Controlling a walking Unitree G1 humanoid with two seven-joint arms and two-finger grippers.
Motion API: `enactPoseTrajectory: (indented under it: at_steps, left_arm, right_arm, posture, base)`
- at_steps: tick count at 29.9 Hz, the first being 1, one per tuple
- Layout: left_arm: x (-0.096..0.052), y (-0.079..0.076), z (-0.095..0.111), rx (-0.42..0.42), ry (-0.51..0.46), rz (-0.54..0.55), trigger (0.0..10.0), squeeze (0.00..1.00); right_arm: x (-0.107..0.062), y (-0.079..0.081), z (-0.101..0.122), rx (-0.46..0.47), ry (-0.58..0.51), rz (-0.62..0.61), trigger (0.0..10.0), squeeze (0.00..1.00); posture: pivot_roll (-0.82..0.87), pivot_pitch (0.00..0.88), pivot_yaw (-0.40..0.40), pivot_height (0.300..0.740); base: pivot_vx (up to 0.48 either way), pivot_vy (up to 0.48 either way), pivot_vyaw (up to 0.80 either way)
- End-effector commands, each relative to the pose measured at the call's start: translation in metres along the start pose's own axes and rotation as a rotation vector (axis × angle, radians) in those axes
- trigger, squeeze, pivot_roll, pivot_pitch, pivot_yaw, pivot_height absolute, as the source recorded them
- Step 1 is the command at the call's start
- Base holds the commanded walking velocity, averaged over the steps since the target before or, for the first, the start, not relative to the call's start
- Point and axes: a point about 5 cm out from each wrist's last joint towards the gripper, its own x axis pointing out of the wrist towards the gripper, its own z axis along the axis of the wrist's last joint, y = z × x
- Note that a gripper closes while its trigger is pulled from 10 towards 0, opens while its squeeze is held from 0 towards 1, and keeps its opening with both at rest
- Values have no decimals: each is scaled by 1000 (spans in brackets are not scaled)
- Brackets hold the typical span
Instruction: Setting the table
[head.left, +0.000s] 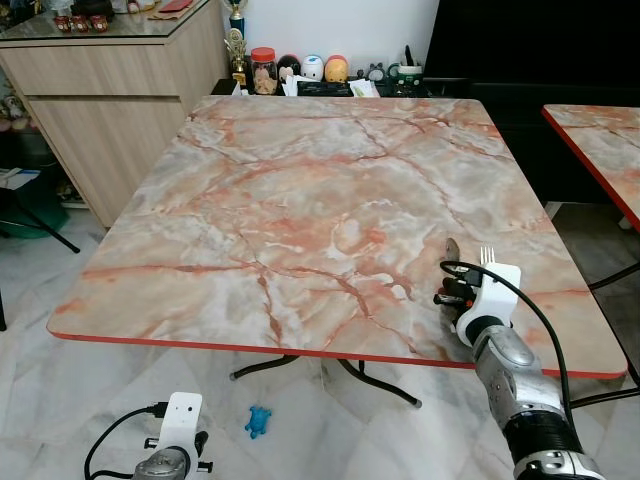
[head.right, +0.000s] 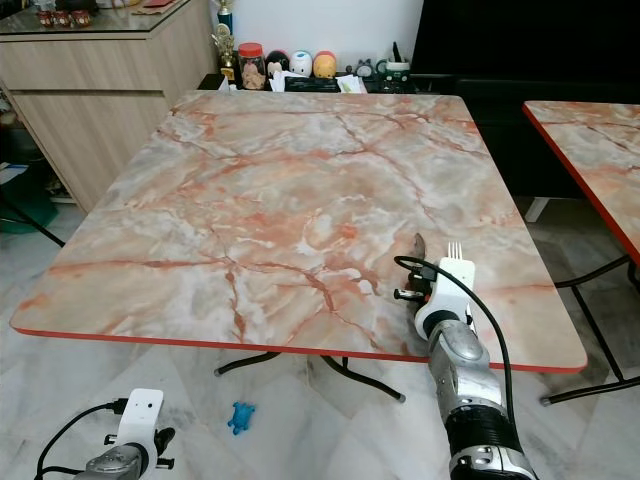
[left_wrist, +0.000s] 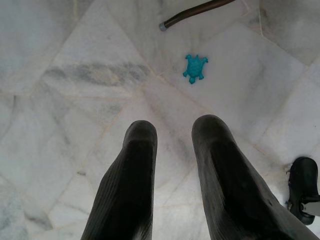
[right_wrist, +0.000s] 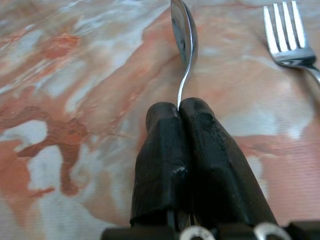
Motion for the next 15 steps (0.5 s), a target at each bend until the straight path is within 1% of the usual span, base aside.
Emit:
enactPoseTrajectory:
  at_steps: [1, 6, 7, 8, 9, 10, 11, 14, 15]
  left_arm:
    - [-1, 2, -7, 6, 23, 5, 10000, 0]
    - [-1, 2, -8, 7, 24, 5, 10000, 0]
    - [-1, 2, -8, 8, 24, 5, 10000, 0]
    - [-1, 2, -8, 9, 24, 5, 10000, 0]
    - [-1, 2, -8, 11, 24, 5, 10000, 0]
    - [-1, 2, -8, 11, 24, 5, 10000, 0]
    - [-1, 2, -8, 11, 25, 5, 10000, 0]
    - [-1, 2, -8, 13, 25, 4, 10000, 0]
    - [-1, 2, -8, 13, 25, 4, 10000, 0]
  right_arm:
    - [-1, 3, 0, -6, -9, 10, 0, 0]
    - [-1, 4, -1, -10, -10, 9, 0, 0]
    - [-1, 3, -2, -13, -5, 6, 863, 0]
    - [-1, 3, -3, -16, 1, 1, 3020, 0]
    - [-2, 1, -5, -21, 11, -10, 7451, 0]
    - [-2, 1, -5, -21, 11, -10, 7451, 0]
    - [-2, 0, -6, -26, 18, -17, 10000, 0]
    - [-3, -2, -8, -28, 28, -24, 10000, 0]
    - [-3, -2, -9, -27, 29, -22, 10000, 776]
  posture:
    - [69, 0, 4, 740]
    - [69, 0, 4, 740]
    - [69, 0, 4, 740]
    - [70, 0, 3, 740]
    - [70, 0, 3, 740]
    - [70, 0, 3, 740]
    - [69, 0, 3, 740]
    - [67, 0, 3, 740]
    - [67, 0, 3, 740]
  base:
    - [0, 0, 0]
    - [0, 0, 0]
    - [0, 0, 0]
    - [0, 0, 0]
    - [0, 0, 0]
    - [0, 0, 0]
    - [0, 0, 0]
    - [0, 0, 0]
    - [0, 0, 0]
